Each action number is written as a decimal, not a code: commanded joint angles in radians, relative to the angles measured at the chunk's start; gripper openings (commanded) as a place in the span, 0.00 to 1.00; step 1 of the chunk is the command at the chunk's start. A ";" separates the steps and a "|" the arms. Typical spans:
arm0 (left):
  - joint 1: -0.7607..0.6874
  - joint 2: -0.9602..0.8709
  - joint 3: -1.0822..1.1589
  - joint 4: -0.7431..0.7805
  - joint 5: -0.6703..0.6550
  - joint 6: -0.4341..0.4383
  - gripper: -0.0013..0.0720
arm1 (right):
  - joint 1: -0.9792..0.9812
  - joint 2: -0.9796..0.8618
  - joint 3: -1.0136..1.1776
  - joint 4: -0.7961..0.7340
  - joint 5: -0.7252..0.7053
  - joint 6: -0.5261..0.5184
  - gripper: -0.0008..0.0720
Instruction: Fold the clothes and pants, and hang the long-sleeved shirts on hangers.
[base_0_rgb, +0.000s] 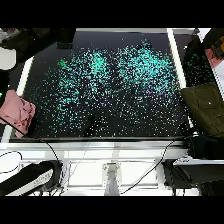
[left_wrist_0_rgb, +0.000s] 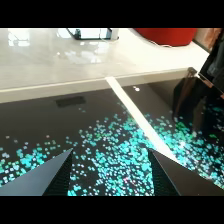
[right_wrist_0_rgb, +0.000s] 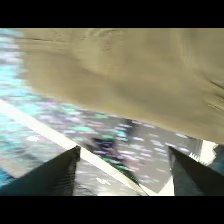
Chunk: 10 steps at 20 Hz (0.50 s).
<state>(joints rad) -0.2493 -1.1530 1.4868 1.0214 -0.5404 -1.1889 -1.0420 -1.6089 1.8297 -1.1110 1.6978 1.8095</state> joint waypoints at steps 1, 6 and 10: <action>0.001 -0.001 0.001 0.000 0.000 0.000 0.76 | 0.019 0.001 0.179 0.406 -0.051 0.000 0.33; 0.001 -0.001 0.001 0.000 -0.001 0.000 0.76 | 0.220 0.060 0.287 0.934 -0.291 -0.100 0.06; 0.001 -0.001 0.001 0.000 -0.001 0.000 0.76 | 0.392 0.109 0.286 0.980 -0.399 -0.103 0.06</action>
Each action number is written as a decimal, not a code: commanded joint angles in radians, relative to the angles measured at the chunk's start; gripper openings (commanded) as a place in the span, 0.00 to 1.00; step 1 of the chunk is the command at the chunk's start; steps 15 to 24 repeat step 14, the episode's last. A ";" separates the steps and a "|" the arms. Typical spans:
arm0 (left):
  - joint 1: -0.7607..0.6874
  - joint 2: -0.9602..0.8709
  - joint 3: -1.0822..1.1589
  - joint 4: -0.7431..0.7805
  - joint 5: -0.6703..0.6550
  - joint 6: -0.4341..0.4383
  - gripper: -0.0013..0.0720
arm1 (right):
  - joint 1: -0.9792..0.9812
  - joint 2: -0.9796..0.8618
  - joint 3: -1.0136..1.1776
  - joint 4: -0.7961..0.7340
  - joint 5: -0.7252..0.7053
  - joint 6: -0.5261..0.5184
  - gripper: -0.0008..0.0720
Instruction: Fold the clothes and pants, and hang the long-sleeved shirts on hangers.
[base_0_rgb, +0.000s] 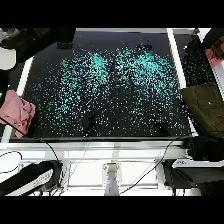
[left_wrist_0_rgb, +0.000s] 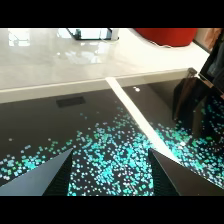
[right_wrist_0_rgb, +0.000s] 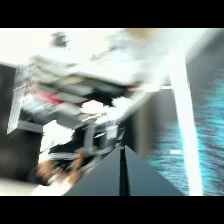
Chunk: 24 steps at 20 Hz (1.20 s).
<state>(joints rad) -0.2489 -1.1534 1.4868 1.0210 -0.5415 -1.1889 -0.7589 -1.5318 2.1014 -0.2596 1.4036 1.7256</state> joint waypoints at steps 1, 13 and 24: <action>0.001 0.000 0.001 0.000 -0.002 0.000 0.76 | 0.143 0.040 0.014 0.132 -0.122 -0.019 0.06; 0.001 0.000 0.001 0.000 -0.002 0.000 0.76 | 0.300 0.086 0.010 0.248 -0.119 -0.019 0.06; 0.001 0.000 0.001 0.000 -0.002 0.000 0.76 | 0.301 0.086 0.010 0.247 -0.113 -0.019 0.06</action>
